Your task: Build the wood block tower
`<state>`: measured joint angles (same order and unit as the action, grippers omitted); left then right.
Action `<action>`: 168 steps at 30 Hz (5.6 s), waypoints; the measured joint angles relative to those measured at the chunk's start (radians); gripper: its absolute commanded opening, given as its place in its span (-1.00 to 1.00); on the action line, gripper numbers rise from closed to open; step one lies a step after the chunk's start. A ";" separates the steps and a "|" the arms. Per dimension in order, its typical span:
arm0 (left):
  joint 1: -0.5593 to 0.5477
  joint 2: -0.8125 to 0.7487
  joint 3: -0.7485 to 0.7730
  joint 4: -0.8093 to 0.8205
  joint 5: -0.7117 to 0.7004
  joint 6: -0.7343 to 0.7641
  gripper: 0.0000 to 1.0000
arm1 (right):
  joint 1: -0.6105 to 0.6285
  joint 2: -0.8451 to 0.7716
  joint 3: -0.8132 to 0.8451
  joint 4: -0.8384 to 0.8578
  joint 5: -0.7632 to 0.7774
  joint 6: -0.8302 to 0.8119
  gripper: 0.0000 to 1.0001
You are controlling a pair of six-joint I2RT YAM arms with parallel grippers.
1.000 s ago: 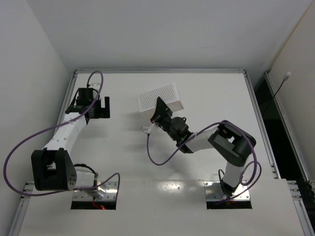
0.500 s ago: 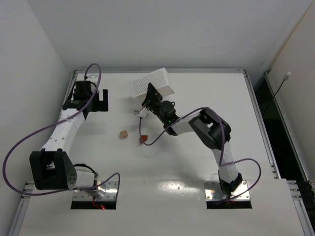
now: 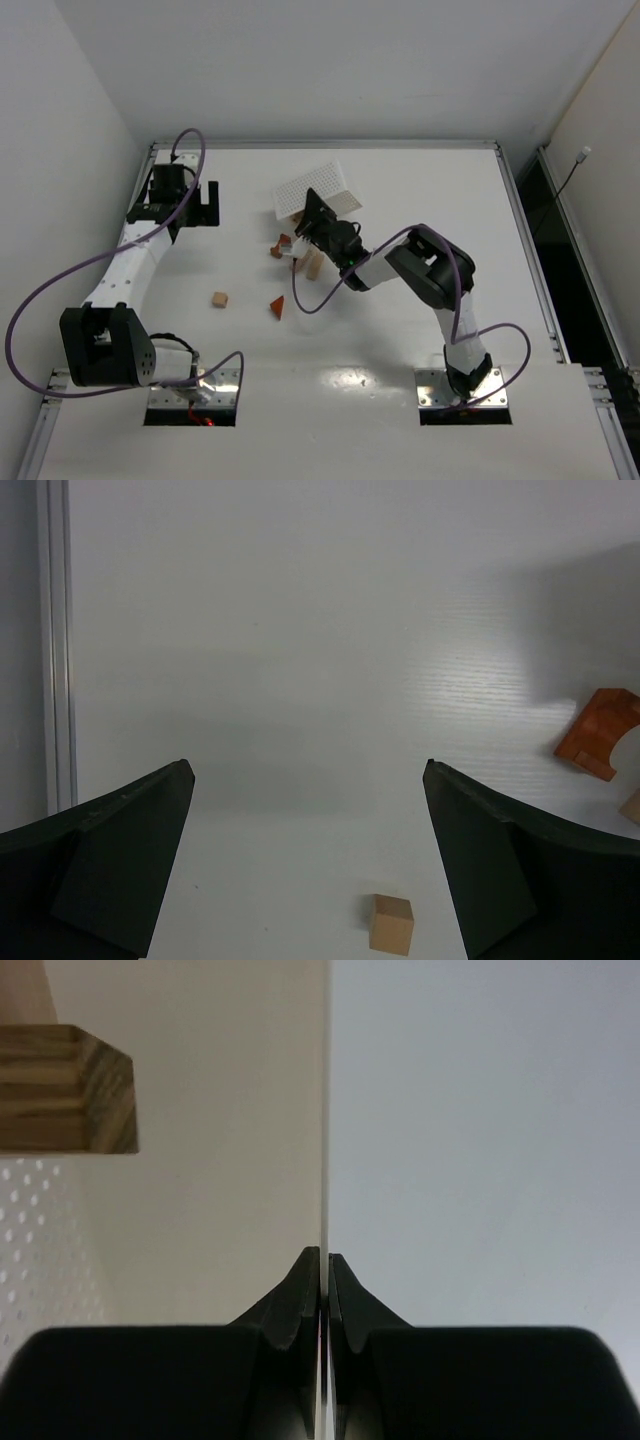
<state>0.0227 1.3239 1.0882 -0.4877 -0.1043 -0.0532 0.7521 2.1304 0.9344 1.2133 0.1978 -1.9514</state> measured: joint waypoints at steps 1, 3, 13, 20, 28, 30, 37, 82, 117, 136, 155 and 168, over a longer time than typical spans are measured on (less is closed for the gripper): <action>0.000 0.000 0.000 0.000 -0.001 0.000 1.00 | 0.004 -0.009 0.000 -0.002 0.007 0.000 -1.00; 0.000 0.000 0.000 0.000 -0.001 0.000 1.00 | 0.008 -0.024 0.000 0.002 0.012 0.000 -1.00; 0.000 0.000 0.000 0.000 -0.001 0.000 1.00 | 0.017 -0.052 0.003 0.029 0.077 0.000 -1.00; 0.000 0.000 0.000 0.002 -0.009 0.000 1.00 | 0.026 -0.092 -0.037 0.027 0.111 0.000 -1.00; 0.000 0.000 0.000 0.002 -0.008 0.000 1.00 | 0.031 -0.107 0.124 0.046 0.199 0.000 -1.00; 0.000 0.000 0.000 0.002 -0.008 0.000 1.00 | 0.042 -0.123 0.106 0.065 0.227 -0.001 -1.00; 0.000 0.000 0.001 0.002 -0.003 0.020 1.00 | 0.062 -0.130 0.056 0.048 0.393 0.001 -1.00; 0.000 0.061 0.059 0.013 0.236 0.090 1.00 | -0.933 0.223 1.269 -2.105 -0.269 1.735 -1.00; -0.187 -0.024 -0.050 0.008 0.211 0.103 0.90 | -0.924 -0.869 0.378 -1.829 -0.510 1.674 0.84; -0.639 0.303 0.096 -0.064 0.340 0.115 -0.58 | -0.756 -0.790 0.092 -1.939 -0.515 1.704 0.65; -0.599 0.474 0.113 -0.031 0.225 0.061 -0.68 | -0.742 -0.728 0.156 -1.939 -0.445 1.709 0.65; -0.488 0.440 0.113 0.015 0.164 0.046 0.90 | -0.742 -0.728 0.160 -1.940 -0.433 1.709 0.65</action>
<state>-0.4648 1.7638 1.2015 -0.4725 0.0593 -0.0071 0.0101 1.4025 1.0946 -0.7269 -0.2348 -0.2428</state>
